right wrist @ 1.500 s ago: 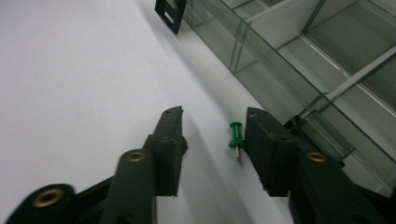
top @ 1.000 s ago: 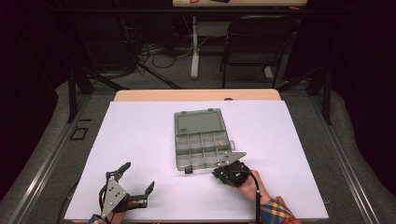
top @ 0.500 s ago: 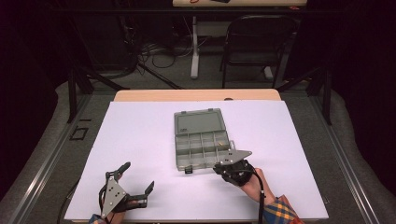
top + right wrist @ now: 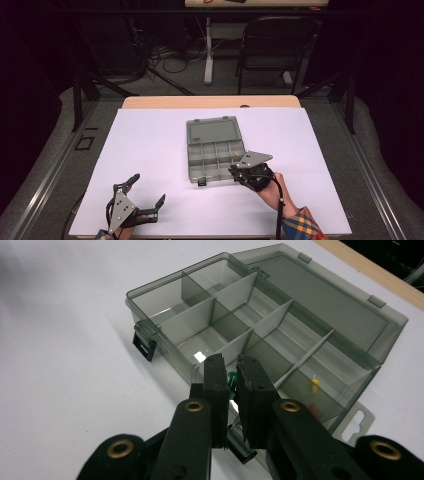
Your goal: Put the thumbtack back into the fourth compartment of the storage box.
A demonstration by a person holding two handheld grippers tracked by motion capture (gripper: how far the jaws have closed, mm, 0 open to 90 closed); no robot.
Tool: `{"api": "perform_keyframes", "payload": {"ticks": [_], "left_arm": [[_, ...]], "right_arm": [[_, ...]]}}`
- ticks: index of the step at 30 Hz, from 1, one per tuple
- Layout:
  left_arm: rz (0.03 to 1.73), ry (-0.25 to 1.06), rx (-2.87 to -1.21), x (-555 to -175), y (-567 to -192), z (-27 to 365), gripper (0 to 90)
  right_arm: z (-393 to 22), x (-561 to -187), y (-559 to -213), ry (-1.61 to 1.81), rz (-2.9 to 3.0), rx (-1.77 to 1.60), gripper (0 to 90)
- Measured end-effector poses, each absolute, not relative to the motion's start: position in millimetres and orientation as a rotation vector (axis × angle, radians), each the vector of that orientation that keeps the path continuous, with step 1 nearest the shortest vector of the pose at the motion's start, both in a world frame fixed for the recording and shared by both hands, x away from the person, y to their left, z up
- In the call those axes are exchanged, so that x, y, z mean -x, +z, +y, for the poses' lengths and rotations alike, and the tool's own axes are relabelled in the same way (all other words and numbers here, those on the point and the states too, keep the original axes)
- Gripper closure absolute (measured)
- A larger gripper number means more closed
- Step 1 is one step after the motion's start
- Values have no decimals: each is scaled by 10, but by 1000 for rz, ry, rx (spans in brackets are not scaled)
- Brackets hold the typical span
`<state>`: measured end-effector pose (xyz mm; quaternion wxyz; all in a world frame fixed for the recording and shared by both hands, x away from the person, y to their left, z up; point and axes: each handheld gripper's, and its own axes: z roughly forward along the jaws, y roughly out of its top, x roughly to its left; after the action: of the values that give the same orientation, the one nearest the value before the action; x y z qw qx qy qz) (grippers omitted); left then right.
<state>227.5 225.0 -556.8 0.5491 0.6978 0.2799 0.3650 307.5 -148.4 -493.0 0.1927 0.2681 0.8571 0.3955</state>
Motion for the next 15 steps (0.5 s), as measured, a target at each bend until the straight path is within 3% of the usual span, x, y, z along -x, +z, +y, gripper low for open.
{"api": "perform_keyframes", "payload": {"ticks": [15], "left_arm": [[665,865,-1653,-2276,-5570,2249,4]], "right_arm": [[-1511,-3213,-4778,1106,2326,-765,838]]}}
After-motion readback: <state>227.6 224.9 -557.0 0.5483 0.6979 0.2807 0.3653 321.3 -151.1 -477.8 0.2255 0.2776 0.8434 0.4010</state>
